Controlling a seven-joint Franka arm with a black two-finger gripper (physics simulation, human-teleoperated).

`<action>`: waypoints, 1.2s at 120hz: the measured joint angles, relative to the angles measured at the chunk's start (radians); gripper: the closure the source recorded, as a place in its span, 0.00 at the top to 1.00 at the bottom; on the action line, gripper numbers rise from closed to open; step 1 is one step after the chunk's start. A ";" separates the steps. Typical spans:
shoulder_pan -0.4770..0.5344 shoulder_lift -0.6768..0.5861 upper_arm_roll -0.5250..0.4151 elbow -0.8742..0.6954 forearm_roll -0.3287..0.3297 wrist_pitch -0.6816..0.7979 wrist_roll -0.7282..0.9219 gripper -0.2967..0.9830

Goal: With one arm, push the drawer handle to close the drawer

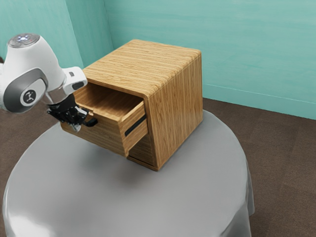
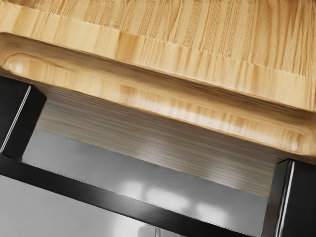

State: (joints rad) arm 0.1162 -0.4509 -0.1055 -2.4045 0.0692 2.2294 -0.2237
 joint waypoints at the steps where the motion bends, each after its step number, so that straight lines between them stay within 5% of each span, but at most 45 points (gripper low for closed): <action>1: 0.000 0.004 0.000 0.004 0.000 0.000 0.001 0.15; 93: -0.014 0.307 0.000 0.312 0.004 0.001 0.078 0.15; 144: -0.022 0.330 0.001 0.331 -0.016 0.001 0.112 0.15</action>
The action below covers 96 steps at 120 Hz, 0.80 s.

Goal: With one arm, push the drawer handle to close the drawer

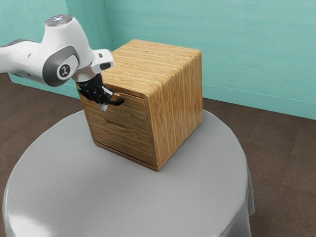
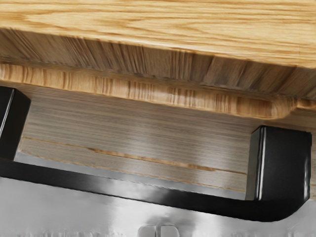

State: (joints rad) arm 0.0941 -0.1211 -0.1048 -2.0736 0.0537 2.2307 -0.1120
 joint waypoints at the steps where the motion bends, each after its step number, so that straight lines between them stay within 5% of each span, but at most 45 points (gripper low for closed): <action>1: -0.003 -0.006 0.000 -0.007 -0.003 0.000 0.000 0.15; 30: -0.022 -0.338 -0.034 -0.147 -0.077 -0.130 -0.105 0.16; 44: -0.013 -0.443 -0.043 -0.126 -0.098 -0.285 -0.187 0.36; 66: -0.013 -0.303 -0.037 0.165 -0.059 -0.503 -0.286 0.60; 96: -0.022 -0.214 -0.020 0.188 -0.065 -0.628 -0.380 0.71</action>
State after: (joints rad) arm 0.0725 -0.3348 -0.1250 -1.8853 -0.0111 1.6026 -0.4917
